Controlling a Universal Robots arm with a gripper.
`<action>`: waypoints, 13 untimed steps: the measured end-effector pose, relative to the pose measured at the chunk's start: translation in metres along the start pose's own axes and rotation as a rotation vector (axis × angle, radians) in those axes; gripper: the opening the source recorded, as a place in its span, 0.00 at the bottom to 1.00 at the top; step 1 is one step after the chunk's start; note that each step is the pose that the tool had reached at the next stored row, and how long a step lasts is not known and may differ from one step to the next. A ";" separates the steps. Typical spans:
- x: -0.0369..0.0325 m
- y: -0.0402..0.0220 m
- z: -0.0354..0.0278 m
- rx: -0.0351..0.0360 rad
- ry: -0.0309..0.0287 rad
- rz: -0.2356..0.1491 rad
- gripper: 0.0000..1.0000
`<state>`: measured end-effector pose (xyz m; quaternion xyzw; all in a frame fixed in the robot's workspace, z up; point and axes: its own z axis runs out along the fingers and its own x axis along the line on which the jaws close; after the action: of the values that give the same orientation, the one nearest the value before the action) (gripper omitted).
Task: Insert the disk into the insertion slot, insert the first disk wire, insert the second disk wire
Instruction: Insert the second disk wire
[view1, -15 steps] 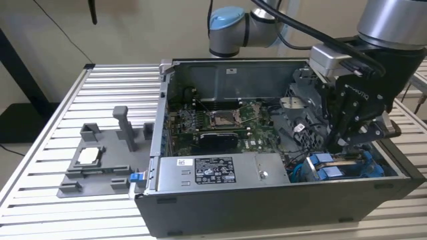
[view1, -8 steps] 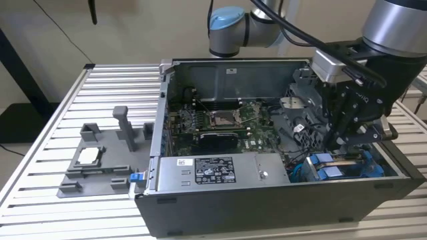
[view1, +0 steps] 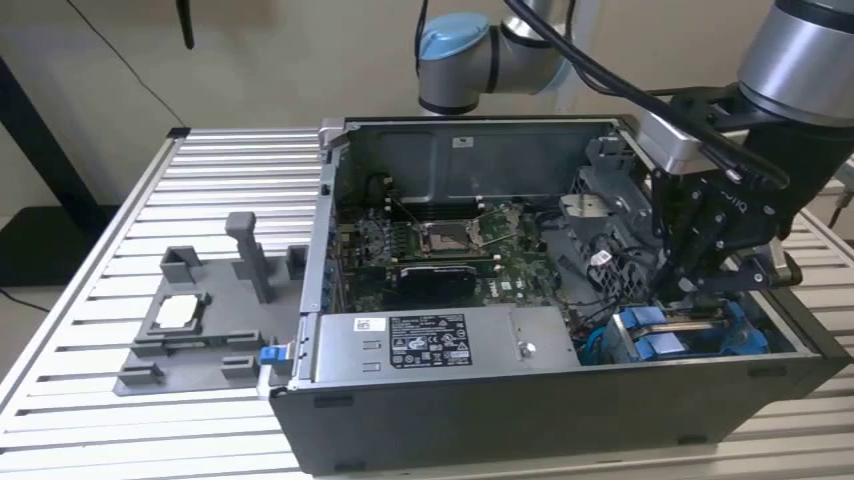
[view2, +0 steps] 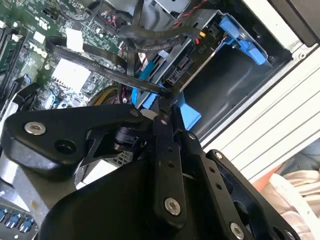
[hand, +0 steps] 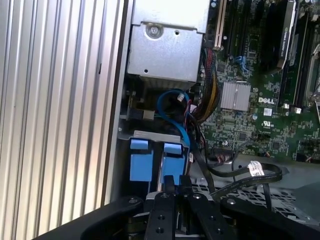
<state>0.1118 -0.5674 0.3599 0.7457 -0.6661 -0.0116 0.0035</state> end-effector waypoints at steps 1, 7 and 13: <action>0.0003 -0.0007 0.0007 -0.0020 -0.0025 0.000 0.16; 0.0028 -0.0108 0.0028 -0.0376 -0.0203 0.000 0.16; 0.0047 -0.0219 0.0046 -0.0582 -0.0444 0.000 0.16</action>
<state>0.1340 -0.5695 0.3548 0.7450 -0.6653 -0.0475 0.0104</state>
